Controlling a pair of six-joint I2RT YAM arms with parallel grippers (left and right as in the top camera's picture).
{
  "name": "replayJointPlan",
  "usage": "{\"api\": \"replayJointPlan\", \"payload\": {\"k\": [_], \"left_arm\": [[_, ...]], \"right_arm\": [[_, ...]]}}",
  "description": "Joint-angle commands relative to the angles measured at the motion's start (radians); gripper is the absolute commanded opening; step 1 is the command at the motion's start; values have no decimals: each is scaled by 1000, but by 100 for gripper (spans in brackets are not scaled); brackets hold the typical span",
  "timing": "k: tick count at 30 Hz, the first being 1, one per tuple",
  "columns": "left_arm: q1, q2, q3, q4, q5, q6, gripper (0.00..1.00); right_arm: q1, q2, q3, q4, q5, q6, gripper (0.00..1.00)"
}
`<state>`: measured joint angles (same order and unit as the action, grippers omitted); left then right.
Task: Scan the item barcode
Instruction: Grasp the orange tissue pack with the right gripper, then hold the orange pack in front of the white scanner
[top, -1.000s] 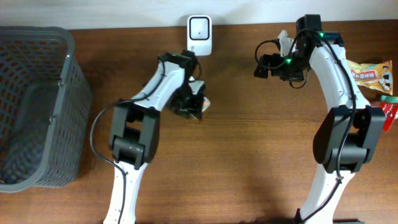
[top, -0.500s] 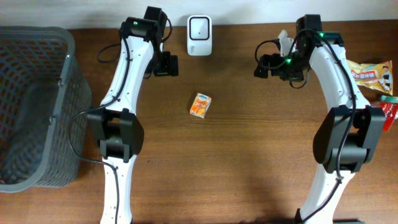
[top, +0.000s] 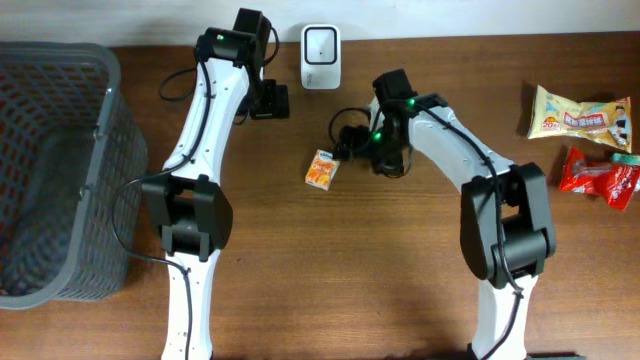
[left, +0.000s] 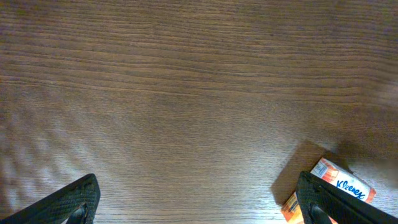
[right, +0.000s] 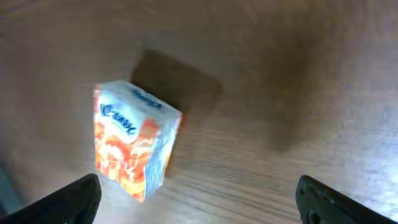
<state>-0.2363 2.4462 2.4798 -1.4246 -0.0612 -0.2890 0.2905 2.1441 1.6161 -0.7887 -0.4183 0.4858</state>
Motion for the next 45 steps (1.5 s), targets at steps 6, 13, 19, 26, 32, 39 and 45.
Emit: {"api": "replayJointPlan", "payload": {"k": [6, 13, 19, 26, 32, 39, 45], "left_arm": [[-3, 9, 8, 2, -14, -13, 99], [-3, 9, 8, 2, -14, -13, 99], [-3, 9, 8, 2, -14, -13, 99], [-3, 9, 8, 2, -14, -13, 99], [-3, 9, 8, 2, -14, -13, 99], [-3, 9, 8, 2, -14, -13, 99], [-3, 9, 8, 2, -14, -13, 99]], "right_arm": [[109, -9, -156, 292, 80, 317, 74], [108, 79, -158, 291, 26, 339, 22], [-62, 61, -157, 333, -587, -119, 4], [-174, 61, -158, 140, -1024, -703, 4], [-152, 61, -158, 148, -956, -718, 4], [-57, -95, 18, 255, 221, -134, 4], [85, -7, 26, 915, 588, -231, 4]]}}
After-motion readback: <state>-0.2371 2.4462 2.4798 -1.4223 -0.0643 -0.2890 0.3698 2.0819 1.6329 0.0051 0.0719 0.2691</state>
